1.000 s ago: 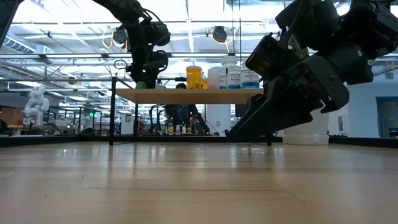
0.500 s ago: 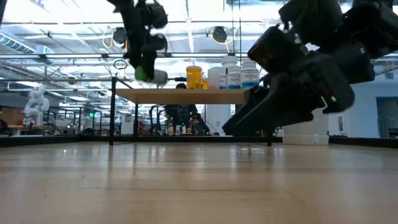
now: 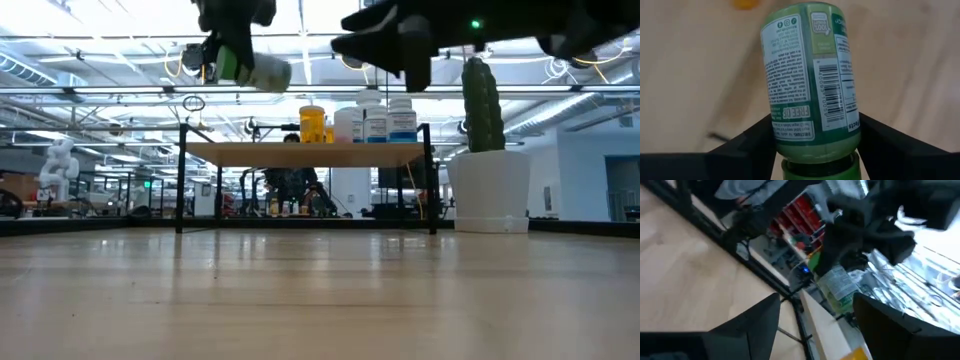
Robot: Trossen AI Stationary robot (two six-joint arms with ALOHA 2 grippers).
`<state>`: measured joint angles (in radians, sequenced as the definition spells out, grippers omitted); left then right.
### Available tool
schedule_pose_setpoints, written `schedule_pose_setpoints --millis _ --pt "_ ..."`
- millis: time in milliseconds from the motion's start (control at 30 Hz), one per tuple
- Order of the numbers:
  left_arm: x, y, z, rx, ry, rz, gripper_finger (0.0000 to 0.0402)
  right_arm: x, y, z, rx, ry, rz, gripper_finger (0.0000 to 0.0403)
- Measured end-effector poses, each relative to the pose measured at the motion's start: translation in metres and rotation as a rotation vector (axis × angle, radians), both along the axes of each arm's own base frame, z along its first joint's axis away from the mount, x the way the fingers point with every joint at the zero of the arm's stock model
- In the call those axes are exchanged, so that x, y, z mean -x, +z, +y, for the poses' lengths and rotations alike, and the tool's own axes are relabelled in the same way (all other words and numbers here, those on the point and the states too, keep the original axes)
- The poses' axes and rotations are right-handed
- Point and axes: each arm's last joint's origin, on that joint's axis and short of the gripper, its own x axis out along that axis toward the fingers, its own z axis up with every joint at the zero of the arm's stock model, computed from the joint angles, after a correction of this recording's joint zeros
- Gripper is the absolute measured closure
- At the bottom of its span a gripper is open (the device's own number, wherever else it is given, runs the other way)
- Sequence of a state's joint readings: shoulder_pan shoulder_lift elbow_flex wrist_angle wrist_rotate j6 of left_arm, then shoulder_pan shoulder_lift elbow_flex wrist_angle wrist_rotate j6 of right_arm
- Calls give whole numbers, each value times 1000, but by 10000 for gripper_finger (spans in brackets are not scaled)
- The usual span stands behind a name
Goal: Pick and place medicine bottles onto shelf by color
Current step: Put the green pill bottle on the shelf
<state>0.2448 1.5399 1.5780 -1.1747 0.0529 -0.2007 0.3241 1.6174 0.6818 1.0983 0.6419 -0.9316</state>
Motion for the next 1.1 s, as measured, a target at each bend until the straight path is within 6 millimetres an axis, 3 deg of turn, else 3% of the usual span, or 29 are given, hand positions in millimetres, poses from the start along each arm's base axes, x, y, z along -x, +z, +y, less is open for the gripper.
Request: schedule_pose_setpoints --millis 200,433,967,1100 --pt "-21 -4 -44 17 -111 -63 161 -22 9 -14 9 18 136 115" --pt "-34 -19 -68 48 -156 -4 164 -27 20 -19 101 -17 112 57" --pt "-54 -27 -77 131 -272 -97 161 -33 12 -26 39 81 228 65" --pt "-55 -26 -77 133 -279 -105 161 -33 10 -26 11 80 237 83"
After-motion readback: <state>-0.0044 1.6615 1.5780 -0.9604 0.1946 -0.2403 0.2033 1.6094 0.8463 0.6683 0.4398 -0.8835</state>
